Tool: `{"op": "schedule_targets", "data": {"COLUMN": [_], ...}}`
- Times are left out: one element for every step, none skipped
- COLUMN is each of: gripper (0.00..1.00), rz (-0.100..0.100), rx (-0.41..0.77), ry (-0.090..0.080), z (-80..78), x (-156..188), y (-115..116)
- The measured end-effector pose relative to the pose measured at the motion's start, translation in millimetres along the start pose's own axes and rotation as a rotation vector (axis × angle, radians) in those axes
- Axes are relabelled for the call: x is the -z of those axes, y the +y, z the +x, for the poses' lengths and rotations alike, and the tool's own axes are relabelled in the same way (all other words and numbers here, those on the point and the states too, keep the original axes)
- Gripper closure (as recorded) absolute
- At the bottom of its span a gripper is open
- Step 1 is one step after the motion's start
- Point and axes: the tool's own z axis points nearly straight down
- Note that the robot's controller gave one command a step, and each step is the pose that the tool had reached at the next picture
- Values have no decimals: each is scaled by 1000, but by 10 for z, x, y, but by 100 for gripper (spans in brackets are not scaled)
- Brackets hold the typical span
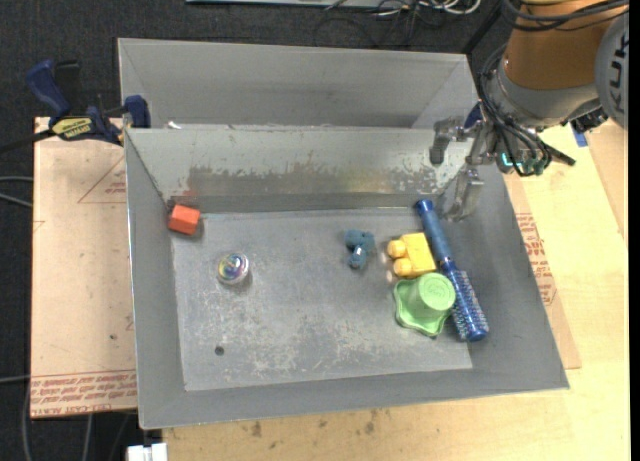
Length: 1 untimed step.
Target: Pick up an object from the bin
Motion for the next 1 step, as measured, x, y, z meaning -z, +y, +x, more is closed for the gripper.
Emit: {"op": "schedule_targets", "data": {"gripper": [0], "rz": [-1], "rx": [-129], "ry": [1], "z": [425], "x": [-1575], "y": [-264]}}
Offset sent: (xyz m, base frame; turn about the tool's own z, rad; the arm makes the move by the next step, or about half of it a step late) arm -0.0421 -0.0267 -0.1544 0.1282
